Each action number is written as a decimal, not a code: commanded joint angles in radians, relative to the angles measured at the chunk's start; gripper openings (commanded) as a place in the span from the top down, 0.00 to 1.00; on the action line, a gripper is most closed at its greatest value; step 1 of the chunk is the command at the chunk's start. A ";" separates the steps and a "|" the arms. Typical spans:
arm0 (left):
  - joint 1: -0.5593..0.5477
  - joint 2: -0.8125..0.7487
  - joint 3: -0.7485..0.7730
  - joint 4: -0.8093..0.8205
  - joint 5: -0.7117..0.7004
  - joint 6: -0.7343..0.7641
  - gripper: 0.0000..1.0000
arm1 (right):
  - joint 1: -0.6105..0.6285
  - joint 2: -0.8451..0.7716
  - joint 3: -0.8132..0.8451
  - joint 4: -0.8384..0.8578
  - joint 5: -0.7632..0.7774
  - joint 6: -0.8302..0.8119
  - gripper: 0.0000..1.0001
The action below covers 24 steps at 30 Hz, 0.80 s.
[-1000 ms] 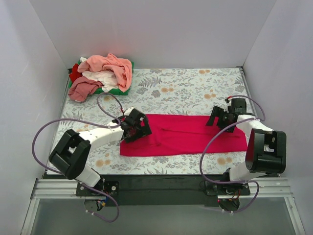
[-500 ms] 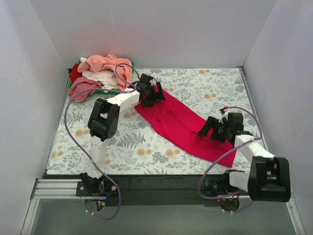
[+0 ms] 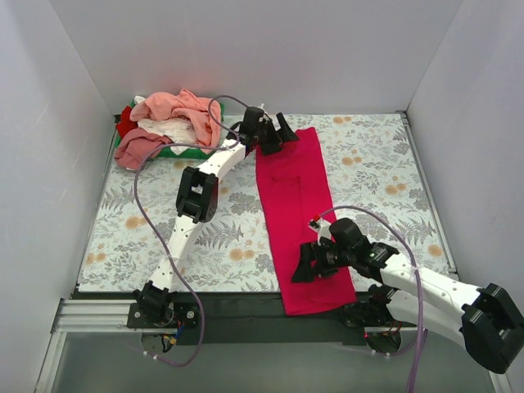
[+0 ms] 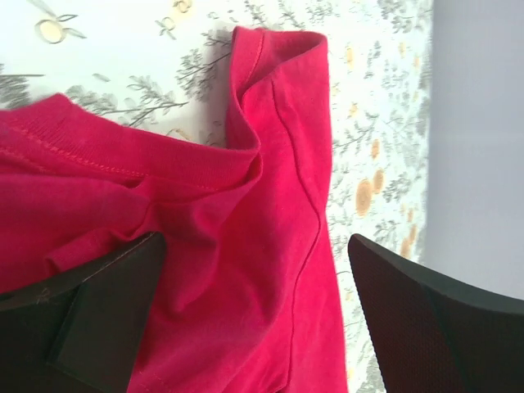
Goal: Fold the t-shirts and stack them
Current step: Fold the tshirt
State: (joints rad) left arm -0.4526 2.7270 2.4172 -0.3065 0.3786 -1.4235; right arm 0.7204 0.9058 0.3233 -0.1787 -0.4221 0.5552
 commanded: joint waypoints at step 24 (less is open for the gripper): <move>-0.014 -0.502 -0.413 0.210 -0.071 0.007 0.02 | 0.013 0.433 0.595 -0.159 0.735 -0.135 0.02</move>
State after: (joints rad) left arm -0.4614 2.5355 2.0811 -0.0177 0.3882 -1.5501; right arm 0.7616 1.2541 0.8261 -0.3424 0.2054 0.4465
